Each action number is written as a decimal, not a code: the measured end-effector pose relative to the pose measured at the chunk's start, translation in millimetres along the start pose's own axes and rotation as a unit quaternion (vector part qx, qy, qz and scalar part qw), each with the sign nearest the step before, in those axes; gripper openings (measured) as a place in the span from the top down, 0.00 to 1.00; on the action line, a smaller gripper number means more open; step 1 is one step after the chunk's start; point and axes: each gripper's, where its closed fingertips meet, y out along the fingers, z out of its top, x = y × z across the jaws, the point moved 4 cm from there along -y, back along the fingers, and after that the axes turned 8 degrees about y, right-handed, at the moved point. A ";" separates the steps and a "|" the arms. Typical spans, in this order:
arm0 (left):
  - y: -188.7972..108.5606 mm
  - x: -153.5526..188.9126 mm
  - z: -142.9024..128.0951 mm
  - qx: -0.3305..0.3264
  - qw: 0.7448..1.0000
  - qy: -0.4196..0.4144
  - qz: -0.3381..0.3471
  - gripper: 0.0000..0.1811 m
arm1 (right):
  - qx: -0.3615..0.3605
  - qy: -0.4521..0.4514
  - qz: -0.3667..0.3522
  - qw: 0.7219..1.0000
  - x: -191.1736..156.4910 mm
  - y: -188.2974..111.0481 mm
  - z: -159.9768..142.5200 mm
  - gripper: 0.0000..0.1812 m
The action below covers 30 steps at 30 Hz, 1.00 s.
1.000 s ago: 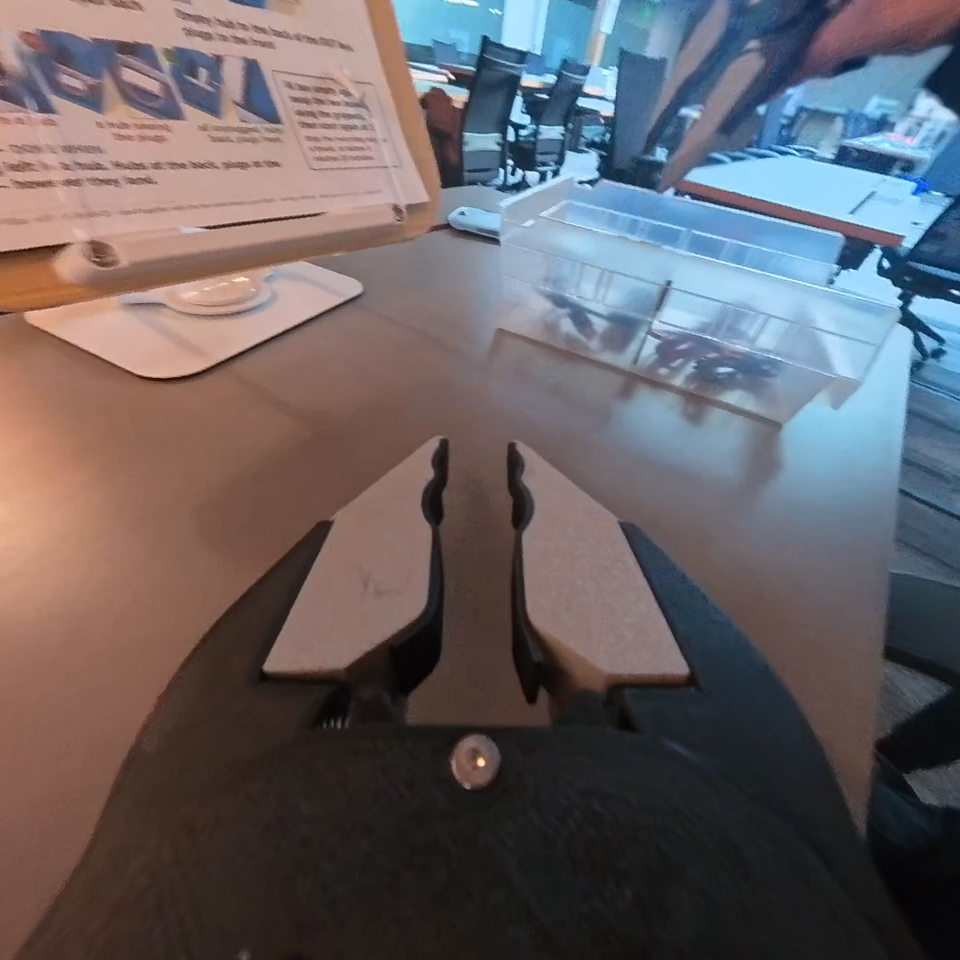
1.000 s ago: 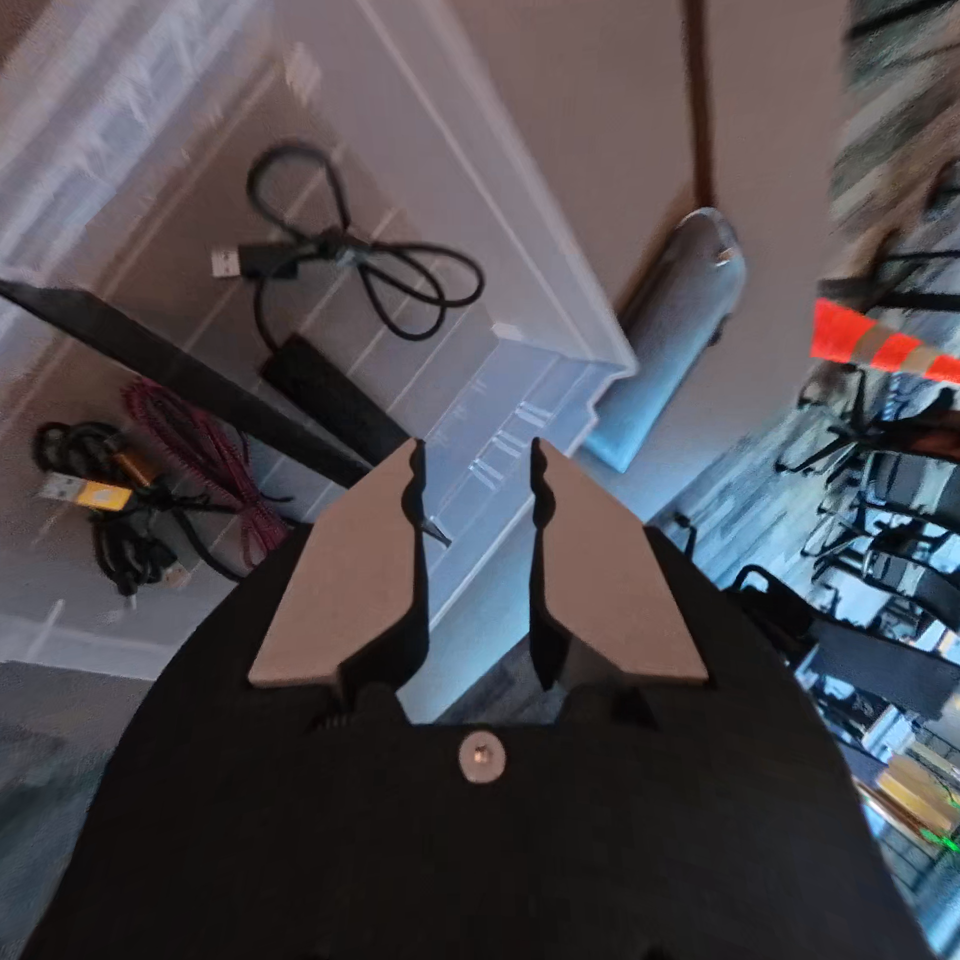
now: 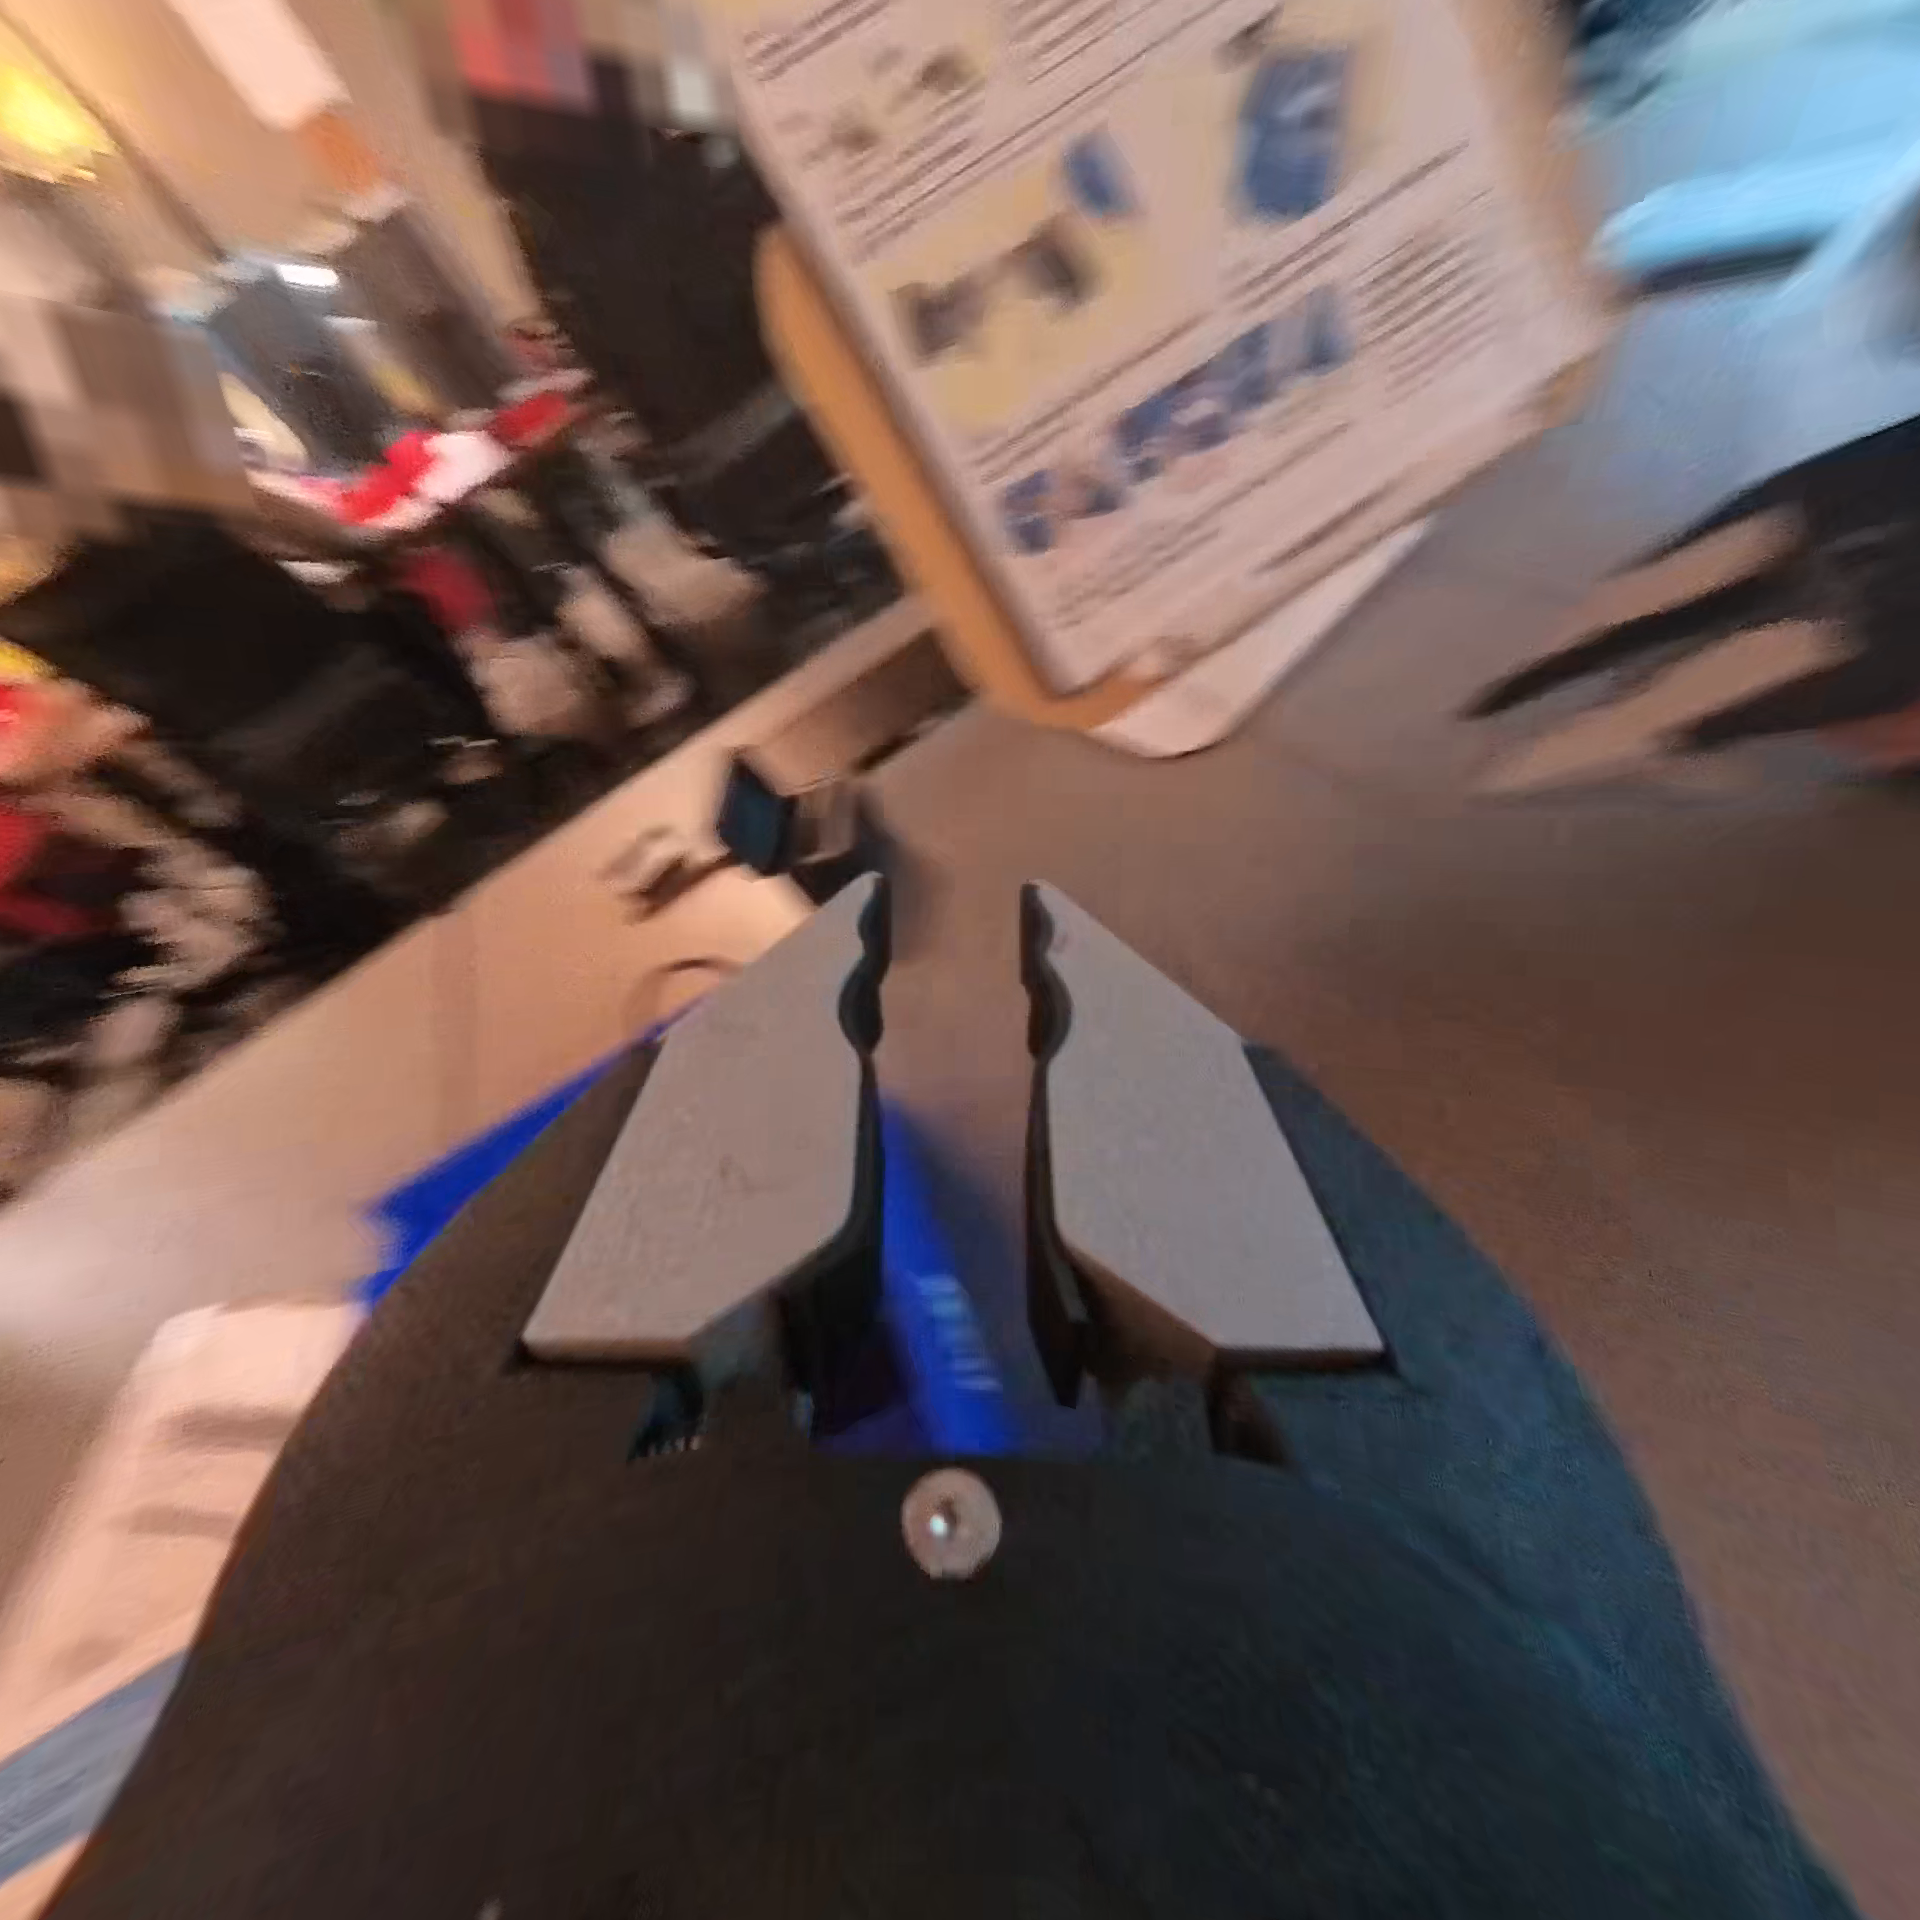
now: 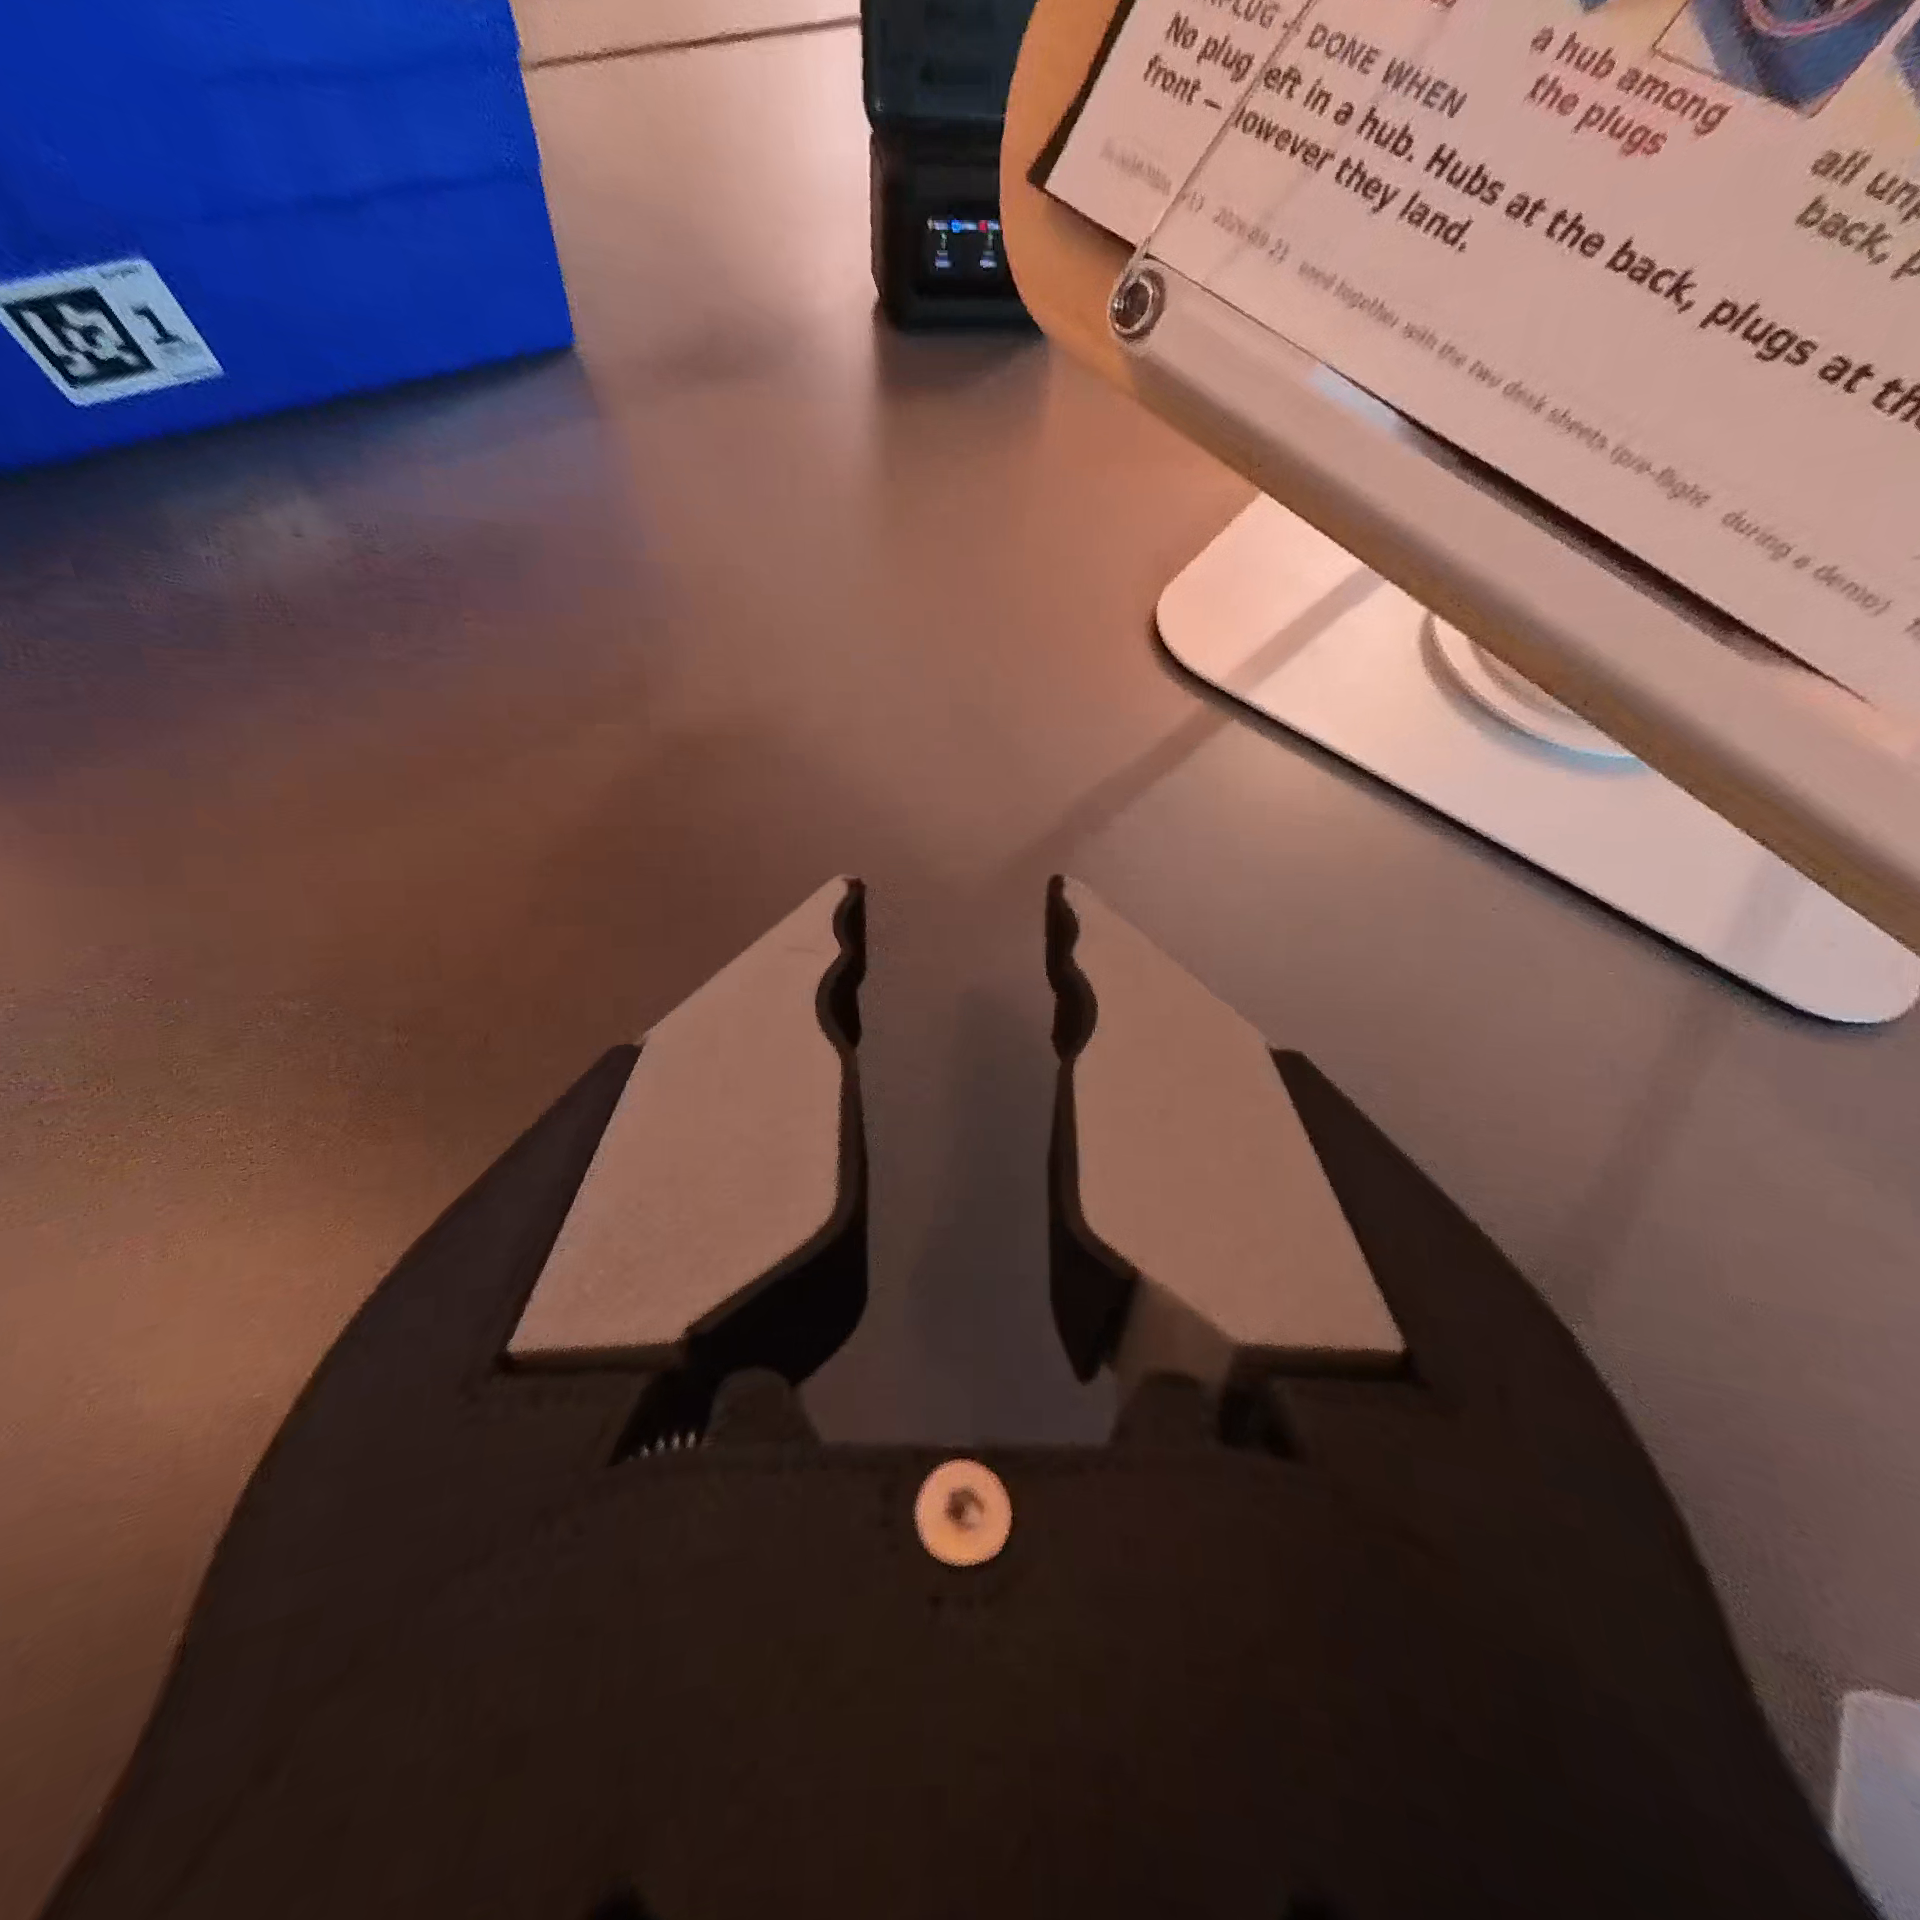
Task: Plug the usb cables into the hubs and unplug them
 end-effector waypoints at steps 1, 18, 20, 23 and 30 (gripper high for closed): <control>10.1 -25.7 -12.6 -0.025 0.999 0.024 0.033 0.89 | 0.001 0.000 0.005 1.000 -1.1 0.2 -0.1 0.84; 111.6 -136.4 -97.4 -0.240 0.968 -0.023 0.074 1.00 | 0.018 0.018 0.036 0.999 5.0 3.9 6.4 0.85; 91.1 -147.3 -64.0 -0.195 0.975 0.000 0.109 1.00 | 0.020 0.014 0.042 0.999 3.0 5.0 7.5 0.84; 61.7 -141.8 -2.1 -0.114 0.986 0.015 0.117 1.00 | 0.027 0.007 0.055 0.998 -2.8 5.7 9.9 0.83; 40.2 -4.6 112.6 0.082 0.994 0.058 -0.032 1.00 | 0.104 0.053 0.111 0.987 2.7 -21.0 34.6 0.80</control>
